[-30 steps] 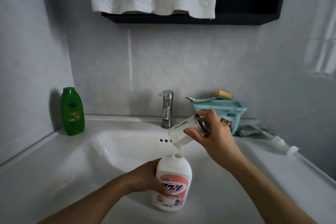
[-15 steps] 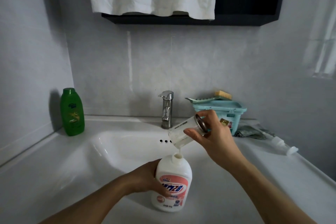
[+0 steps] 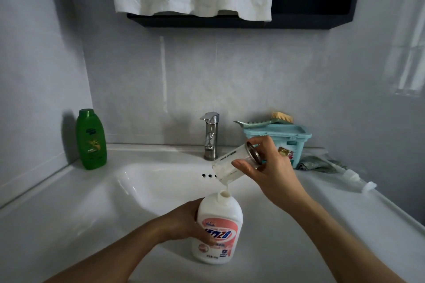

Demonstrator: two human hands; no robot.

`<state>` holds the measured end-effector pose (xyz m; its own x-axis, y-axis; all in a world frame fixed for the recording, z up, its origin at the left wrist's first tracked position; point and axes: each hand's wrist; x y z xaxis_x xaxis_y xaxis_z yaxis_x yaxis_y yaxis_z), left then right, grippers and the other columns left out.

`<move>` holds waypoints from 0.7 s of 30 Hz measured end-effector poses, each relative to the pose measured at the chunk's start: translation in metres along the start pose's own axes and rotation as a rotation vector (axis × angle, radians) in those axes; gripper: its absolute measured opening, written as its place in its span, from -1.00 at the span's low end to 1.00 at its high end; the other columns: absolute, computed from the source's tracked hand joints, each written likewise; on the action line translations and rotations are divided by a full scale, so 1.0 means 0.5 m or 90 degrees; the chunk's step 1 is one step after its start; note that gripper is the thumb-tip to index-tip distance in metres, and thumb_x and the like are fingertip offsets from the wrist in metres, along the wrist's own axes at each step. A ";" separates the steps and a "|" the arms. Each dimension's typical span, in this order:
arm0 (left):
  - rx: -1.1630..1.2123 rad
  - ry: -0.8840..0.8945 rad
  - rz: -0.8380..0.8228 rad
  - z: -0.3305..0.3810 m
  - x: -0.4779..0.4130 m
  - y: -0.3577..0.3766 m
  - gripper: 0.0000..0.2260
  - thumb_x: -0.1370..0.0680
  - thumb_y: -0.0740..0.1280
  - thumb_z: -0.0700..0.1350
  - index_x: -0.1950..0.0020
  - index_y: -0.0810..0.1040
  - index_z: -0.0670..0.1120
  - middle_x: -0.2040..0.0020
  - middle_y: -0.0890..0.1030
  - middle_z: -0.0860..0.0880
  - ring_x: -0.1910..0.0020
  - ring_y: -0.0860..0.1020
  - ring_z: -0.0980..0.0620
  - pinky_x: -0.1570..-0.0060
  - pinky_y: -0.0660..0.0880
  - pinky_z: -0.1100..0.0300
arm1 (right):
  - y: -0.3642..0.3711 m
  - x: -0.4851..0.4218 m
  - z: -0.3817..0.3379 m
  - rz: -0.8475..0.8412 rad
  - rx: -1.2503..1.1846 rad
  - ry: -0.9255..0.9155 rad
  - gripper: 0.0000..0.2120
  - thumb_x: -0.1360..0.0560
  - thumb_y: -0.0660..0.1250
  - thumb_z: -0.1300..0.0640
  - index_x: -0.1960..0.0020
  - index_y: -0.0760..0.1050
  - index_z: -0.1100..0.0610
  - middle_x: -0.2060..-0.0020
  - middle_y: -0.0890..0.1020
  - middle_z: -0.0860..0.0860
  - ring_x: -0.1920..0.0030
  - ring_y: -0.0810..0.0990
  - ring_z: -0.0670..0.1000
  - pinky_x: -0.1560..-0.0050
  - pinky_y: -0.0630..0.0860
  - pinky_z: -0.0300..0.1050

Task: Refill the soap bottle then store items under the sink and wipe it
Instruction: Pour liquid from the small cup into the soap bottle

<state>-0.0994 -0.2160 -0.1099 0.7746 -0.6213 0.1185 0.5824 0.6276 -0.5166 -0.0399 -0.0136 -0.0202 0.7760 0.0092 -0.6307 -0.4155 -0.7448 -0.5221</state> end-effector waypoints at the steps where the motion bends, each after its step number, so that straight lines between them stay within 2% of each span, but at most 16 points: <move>1: -0.001 -0.001 -0.002 0.000 0.000 0.000 -0.43 -0.33 0.54 -0.27 -0.26 0.48 0.08 -0.11 0.66 0.09 -0.08 0.61 0.21 0.01 0.54 0.34 | 0.000 0.000 0.000 0.000 0.001 0.000 -0.55 -0.28 0.31 -0.22 -0.06 0.25 -0.11 0.11 0.50 -0.17 0.14 0.45 -0.34 0.24 0.34 -0.62; 8: 0.010 0.000 -0.002 -0.001 0.001 0.000 -0.44 -0.33 0.54 -0.28 -0.23 0.49 0.10 -0.10 0.66 0.09 -0.08 0.61 0.19 0.01 0.54 0.35 | 0.001 0.000 -0.003 0.007 0.005 0.000 -0.55 -0.27 0.32 -0.24 -0.05 0.26 -0.11 0.17 0.47 -0.28 0.17 0.48 -0.33 0.25 0.33 -0.60; 21: 0.017 0.001 0.001 -0.008 -0.004 0.000 -0.41 -0.31 0.55 -0.31 -0.25 0.50 0.06 -0.09 0.67 0.06 -0.07 0.62 0.17 0.03 0.54 0.34 | 0.000 0.000 0.000 0.010 0.003 -0.008 -0.55 -0.27 0.32 -0.25 -0.05 0.27 -0.11 0.16 0.49 -0.23 0.17 0.48 -0.28 0.25 0.33 -0.58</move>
<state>-0.1021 -0.2166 -0.1133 0.7753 -0.6208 0.1163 0.5875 0.6412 -0.4937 -0.0399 -0.0136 -0.0204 0.7631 0.0055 -0.6462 -0.4305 -0.7415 -0.5147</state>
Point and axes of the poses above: each hand's wrist, its own x-axis away from the middle knuckle, its own y-axis out of the palm, z = x × y
